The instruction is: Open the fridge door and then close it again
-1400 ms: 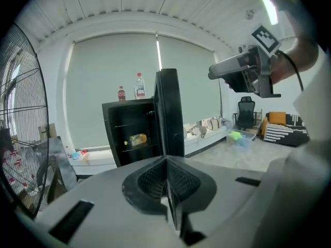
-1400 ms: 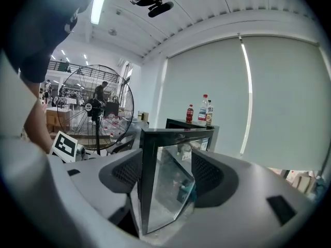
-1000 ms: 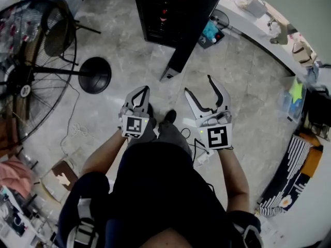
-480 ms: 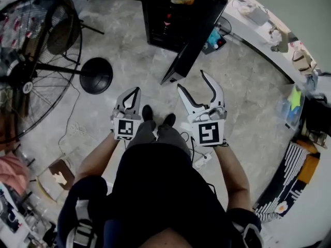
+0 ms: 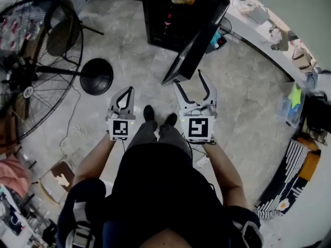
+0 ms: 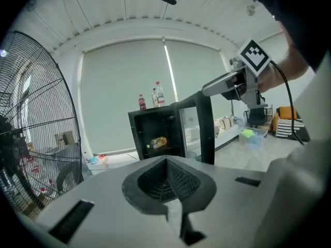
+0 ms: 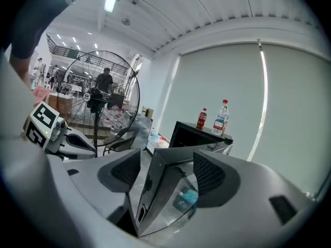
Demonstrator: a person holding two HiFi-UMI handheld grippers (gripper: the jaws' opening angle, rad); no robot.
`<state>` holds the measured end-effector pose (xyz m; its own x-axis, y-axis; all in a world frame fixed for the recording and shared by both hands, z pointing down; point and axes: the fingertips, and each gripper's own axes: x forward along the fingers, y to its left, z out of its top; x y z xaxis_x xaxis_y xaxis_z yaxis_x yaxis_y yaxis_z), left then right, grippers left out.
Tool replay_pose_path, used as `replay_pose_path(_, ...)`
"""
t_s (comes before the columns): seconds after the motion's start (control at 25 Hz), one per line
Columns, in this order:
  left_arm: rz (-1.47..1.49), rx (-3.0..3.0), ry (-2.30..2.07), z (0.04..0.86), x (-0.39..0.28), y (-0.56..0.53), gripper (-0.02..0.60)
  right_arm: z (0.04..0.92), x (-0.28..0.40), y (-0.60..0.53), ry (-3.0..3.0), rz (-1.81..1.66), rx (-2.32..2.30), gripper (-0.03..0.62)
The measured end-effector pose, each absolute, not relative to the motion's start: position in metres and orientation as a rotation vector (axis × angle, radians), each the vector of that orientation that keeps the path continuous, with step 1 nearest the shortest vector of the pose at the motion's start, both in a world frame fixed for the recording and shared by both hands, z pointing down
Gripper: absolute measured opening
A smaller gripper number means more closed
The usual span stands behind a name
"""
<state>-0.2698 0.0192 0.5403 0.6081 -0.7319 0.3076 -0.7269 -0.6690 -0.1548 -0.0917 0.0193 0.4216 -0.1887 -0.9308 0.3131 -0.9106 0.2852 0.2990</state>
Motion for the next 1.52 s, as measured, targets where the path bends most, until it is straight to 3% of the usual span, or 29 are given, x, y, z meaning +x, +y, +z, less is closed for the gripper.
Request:
replay_pose_path(0.88,-0.548,-2.803,1.232,0.531,-0.298,0.003,0.021,0.467,-0.078,-0.015,-1.949,0.173,2.186,0.331)
replay_pose_path(1.52,-0.527,-2.826,1.18,0.526,-0.279,0.009,0.021,0.466,-0.052,0.01,-1.923,0.199,2.202,0.27)
